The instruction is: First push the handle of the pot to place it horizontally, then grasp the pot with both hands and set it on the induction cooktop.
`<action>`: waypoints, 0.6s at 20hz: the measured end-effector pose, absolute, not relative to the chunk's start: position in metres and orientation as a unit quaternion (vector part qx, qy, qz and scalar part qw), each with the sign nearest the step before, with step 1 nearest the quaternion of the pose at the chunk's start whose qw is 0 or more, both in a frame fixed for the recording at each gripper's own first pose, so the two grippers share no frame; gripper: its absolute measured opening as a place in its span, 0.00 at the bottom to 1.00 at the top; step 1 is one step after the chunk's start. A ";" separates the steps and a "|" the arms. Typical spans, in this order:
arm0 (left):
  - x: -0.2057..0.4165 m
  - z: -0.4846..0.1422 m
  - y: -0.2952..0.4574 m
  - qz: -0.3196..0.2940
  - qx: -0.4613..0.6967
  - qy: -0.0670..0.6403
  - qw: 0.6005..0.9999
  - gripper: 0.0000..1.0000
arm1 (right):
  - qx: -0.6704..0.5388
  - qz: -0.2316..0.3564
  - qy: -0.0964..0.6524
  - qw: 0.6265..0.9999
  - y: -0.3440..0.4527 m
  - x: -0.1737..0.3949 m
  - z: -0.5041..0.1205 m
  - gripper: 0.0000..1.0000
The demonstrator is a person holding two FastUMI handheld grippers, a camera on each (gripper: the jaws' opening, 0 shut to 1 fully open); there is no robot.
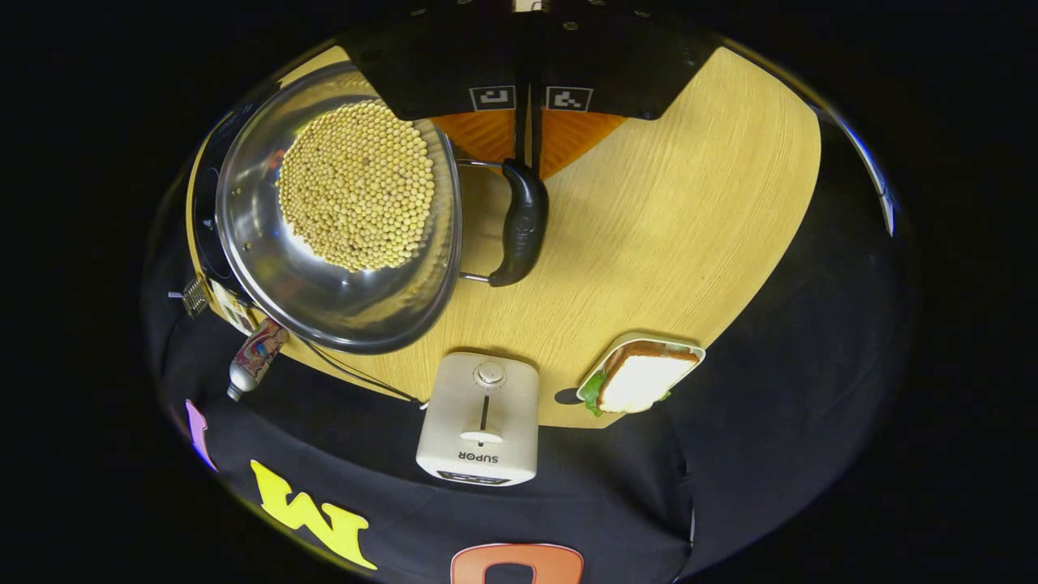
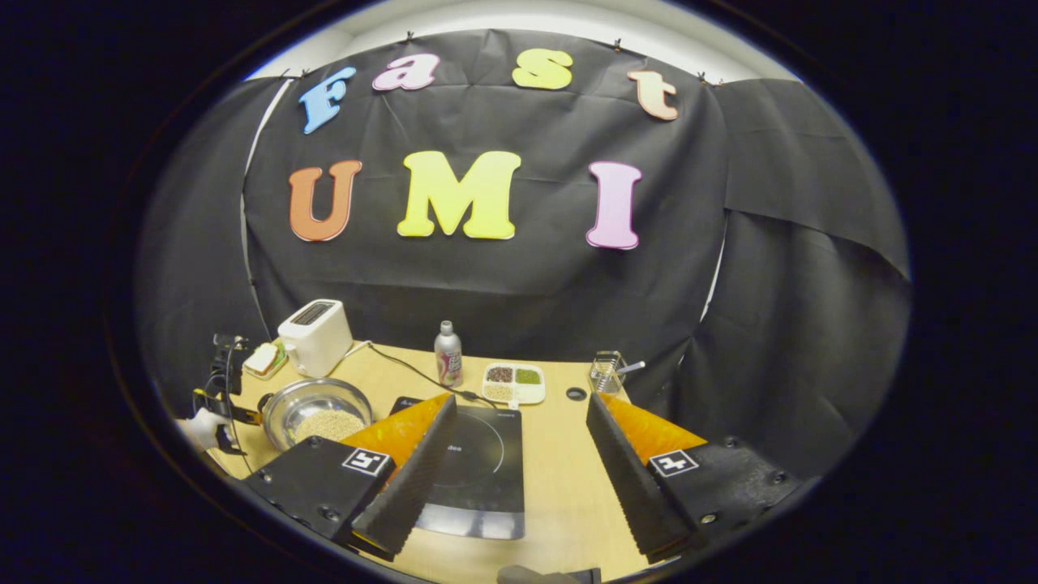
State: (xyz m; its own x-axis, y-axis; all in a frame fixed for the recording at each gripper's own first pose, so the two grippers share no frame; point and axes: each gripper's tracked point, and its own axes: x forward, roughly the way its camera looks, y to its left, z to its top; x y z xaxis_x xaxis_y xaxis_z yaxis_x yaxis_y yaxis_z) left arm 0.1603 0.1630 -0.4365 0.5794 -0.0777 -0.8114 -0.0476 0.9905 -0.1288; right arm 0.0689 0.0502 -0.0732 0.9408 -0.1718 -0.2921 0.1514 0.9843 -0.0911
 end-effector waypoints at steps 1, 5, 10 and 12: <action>0.163 -0.436 0.164 -0.009 -0.067 0.458 0.886 0.00 | -0.035 -0.081 0.154 0.984 0.051 0.069 -0.074 1.00; 0.175 -0.436 0.166 -0.012 -0.061 0.456 0.888 0.00 | -0.038 -0.076 0.160 0.983 0.058 0.071 -0.078 1.00; 0.176 -0.432 0.173 -0.008 -0.057 0.454 0.889 0.00 | -0.039 -0.063 0.170 0.983 0.071 0.080 -0.089 1.00; 0.173 -0.425 0.175 -0.024 -0.061 0.434 0.898 0.00 | -0.034 -0.048 0.181 0.982 0.081 0.086 -0.099 1.00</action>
